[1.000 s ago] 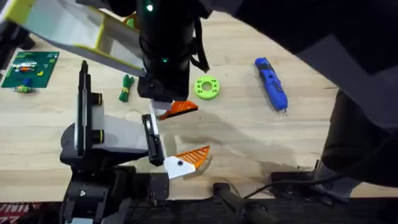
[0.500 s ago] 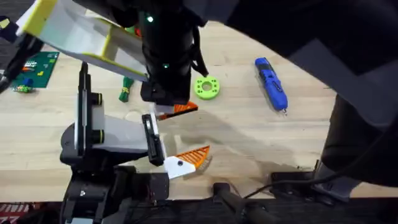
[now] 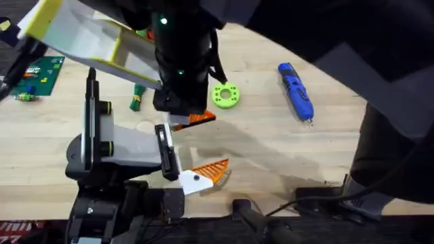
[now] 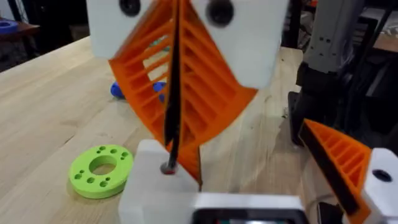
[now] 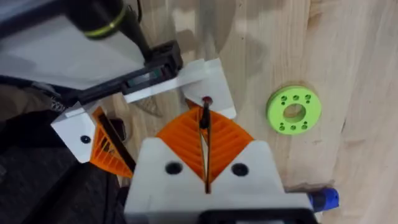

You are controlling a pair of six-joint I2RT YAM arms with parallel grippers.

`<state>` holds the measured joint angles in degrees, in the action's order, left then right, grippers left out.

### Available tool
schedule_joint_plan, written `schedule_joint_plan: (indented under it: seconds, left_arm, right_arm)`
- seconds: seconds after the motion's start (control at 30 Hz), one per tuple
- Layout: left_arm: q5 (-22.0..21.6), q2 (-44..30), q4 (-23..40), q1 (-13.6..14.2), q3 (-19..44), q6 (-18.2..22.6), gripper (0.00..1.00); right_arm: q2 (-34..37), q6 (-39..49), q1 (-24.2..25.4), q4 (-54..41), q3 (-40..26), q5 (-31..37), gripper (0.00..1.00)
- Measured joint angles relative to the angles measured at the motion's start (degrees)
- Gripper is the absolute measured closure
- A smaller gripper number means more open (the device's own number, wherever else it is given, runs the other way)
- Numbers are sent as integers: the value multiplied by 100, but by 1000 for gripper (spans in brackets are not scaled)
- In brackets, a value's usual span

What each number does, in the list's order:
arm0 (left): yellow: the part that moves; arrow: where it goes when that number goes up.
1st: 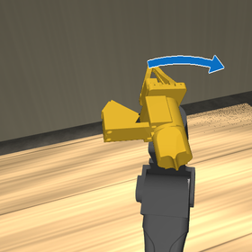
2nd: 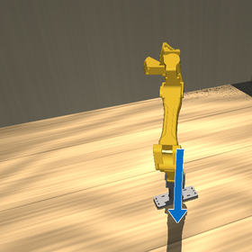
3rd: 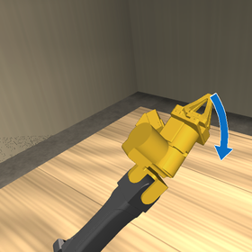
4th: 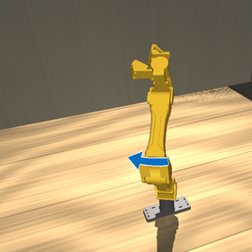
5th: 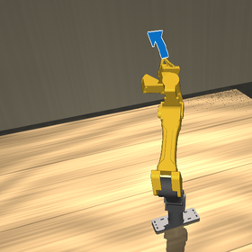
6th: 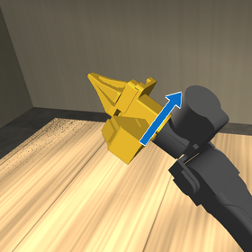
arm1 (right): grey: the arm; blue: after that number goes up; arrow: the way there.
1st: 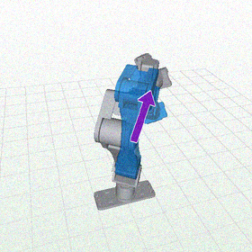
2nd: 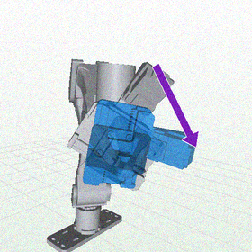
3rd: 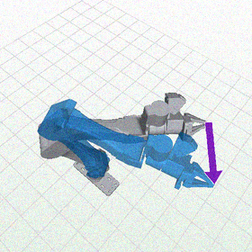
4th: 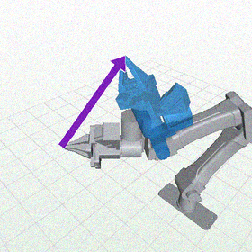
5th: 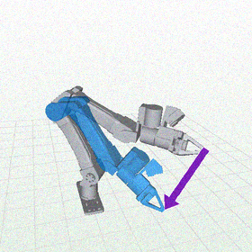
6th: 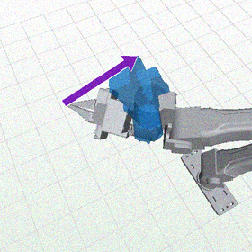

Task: Pick up the gripper from the table and insert it into the empty holder that is missing its gripper. Then pick up a screw, insert it into the mounting hole, and use the screwdriver to tighten it. Finally, clean up the table by picking up the vegetable and placing it into the bucket.

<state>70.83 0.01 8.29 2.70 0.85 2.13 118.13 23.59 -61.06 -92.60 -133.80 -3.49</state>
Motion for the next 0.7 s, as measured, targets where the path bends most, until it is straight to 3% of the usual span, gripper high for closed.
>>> schedule_joint_plan:
  seconds: [0.7]
  left_arm:
    - [7,0,2,0,0,-44,18]
  right_arm:
    - [238,-2,0,0,4,-43,993]
